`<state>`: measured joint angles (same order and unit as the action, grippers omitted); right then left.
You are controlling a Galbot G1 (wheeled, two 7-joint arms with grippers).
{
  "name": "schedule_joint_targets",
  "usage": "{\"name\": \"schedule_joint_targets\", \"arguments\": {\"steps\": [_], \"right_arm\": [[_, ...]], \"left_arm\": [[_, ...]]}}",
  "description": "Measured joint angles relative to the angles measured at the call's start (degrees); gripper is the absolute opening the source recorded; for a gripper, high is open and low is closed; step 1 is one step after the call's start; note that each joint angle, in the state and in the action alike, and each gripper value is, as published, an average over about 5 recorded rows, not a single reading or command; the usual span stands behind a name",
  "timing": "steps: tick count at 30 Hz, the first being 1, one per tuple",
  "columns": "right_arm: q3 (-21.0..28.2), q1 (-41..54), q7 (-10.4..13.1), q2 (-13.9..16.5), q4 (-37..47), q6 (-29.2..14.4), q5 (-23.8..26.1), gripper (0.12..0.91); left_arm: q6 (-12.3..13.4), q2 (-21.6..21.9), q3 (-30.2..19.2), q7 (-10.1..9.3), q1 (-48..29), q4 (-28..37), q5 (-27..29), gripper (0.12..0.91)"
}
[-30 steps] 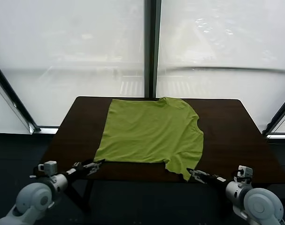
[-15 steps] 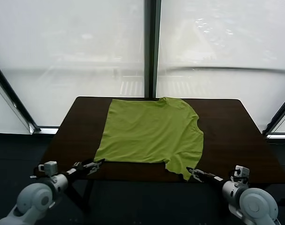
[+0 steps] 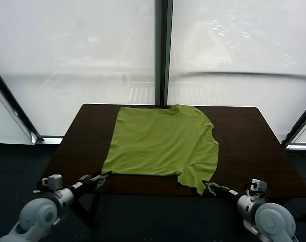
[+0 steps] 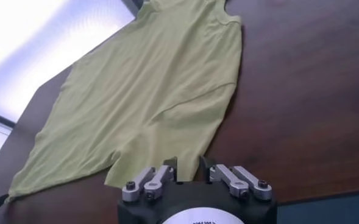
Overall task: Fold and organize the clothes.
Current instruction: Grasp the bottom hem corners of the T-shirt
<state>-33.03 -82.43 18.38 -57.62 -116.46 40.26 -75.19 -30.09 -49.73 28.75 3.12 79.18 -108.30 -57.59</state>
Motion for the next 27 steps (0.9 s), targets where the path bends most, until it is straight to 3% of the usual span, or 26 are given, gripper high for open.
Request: {"name": "schedule_joint_targets", "arguments": {"steps": [5, 11, 17, 27], "right_arm": [[0.0, -0.2, -0.3, 0.0, 0.0, 0.1, 0.0, 0.141], [-0.6, -1.0, -0.7, 0.6, -0.7, 0.0, -0.1, 0.139], [-2.5, -3.8, -0.2, 2.6, -3.3, -0.5, -1.4, 0.139], [-6.1, -11.3, 0.3, 6.2, -9.2, -0.5, -2.7, 0.139]], "left_arm": [[-0.1, -0.2, 0.0, 0.00, 0.0, 0.2, 0.0, 0.430], [-0.2, -0.3, 0.0, -0.01, 0.0, 0.4, 0.1, 0.217], [0.2, -0.5, -0.2, -0.07, -0.2, 0.5, 0.1, 0.164], [0.0, 0.2, 1.2, -0.94, 1.9, -2.7, 0.0, 0.150]]}}
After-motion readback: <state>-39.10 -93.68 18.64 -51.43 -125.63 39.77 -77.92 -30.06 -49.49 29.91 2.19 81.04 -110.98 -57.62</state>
